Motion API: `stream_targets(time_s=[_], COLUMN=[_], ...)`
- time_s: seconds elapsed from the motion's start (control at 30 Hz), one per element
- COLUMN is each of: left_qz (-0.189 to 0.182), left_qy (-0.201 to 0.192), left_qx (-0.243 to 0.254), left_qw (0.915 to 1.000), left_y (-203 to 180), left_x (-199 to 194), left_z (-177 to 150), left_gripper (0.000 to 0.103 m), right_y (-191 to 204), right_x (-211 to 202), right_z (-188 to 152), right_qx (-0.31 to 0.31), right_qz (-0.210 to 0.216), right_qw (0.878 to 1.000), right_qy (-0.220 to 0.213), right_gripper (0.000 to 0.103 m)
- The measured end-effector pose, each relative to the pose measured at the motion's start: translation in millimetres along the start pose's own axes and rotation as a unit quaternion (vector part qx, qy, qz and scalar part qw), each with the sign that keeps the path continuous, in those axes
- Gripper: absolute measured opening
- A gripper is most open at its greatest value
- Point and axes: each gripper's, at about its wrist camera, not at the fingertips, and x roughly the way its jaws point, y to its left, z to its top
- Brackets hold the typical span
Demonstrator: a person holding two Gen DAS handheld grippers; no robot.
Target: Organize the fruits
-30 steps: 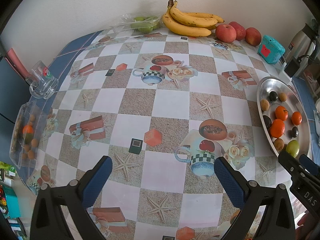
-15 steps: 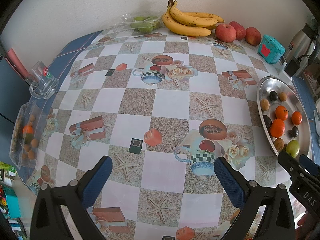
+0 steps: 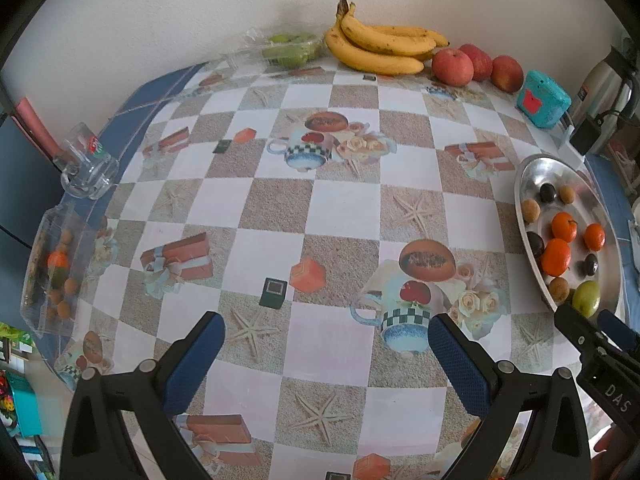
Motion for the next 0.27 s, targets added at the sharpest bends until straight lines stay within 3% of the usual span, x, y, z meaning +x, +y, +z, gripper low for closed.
stream_targets(time_s=[0.27], left_qz=[0.0], left_qy=[-0.005], left_qx=[0.004], left_qw=[1.0], left_y=[2.7], left_x=[1.3], left_z=[-1.3], left_gripper=[0.103], right_y=[-0.6], right_x=[0.8], right_z=[0.0], right_qx=[-0.001], right_qz=[0.001], right_qw=[1.0], right_qy=[0.002], right_gripper=[0.084])
